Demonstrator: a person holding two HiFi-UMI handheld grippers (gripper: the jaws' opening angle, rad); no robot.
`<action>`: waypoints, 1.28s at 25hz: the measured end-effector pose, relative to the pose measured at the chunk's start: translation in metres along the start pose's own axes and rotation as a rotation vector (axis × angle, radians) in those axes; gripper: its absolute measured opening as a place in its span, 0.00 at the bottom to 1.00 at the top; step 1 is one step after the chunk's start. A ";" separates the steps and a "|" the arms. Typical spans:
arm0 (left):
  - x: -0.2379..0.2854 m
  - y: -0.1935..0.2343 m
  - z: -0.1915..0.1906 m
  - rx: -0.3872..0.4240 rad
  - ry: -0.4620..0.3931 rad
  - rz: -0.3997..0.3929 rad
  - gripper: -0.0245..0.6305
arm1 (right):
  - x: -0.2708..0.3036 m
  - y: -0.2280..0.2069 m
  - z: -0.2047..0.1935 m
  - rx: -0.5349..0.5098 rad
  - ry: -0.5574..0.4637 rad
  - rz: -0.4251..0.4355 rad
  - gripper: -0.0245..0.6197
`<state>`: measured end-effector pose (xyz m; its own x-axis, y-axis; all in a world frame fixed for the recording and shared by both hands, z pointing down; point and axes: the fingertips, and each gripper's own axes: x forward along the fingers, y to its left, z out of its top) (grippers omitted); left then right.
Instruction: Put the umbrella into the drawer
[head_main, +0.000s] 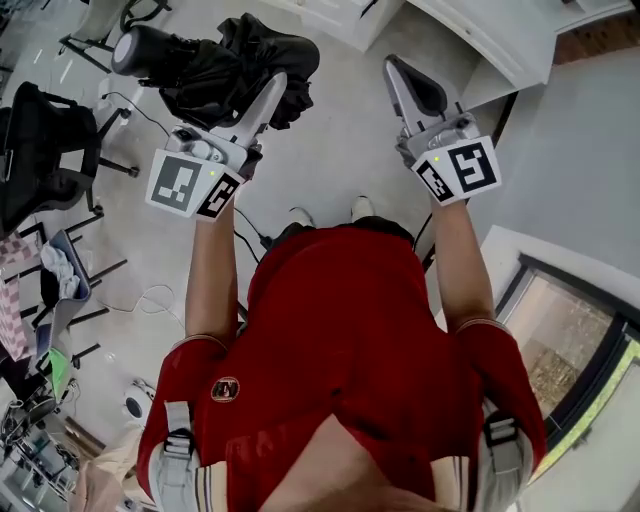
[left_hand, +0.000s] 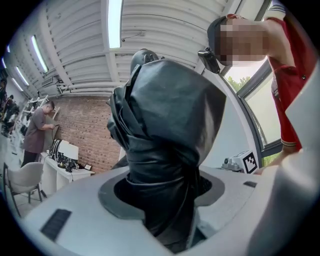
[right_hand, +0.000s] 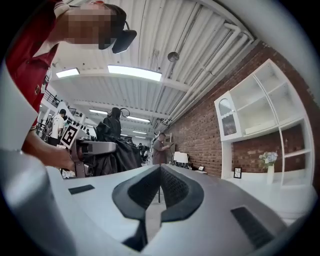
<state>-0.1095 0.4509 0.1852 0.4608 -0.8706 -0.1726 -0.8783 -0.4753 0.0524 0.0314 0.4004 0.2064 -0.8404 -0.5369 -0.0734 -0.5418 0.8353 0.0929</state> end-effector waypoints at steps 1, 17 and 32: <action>-0.007 0.006 -0.001 -0.001 0.003 -0.004 0.42 | 0.003 0.004 -0.002 -0.005 0.009 -0.012 0.04; 0.077 0.094 -0.023 -0.031 0.048 -0.051 0.42 | 0.074 -0.079 -0.029 -0.013 0.009 -0.070 0.04; 0.341 0.178 -0.095 0.038 0.251 -0.091 0.42 | 0.137 -0.331 -0.081 0.025 0.019 -0.113 0.04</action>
<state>-0.0966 0.0574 0.2288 0.5511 -0.8311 0.0742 -0.8338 -0.5520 0.0100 0.0949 0.0408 0.2460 -0.7742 -0.6297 -0.0632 -0.6328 0.7720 0.0599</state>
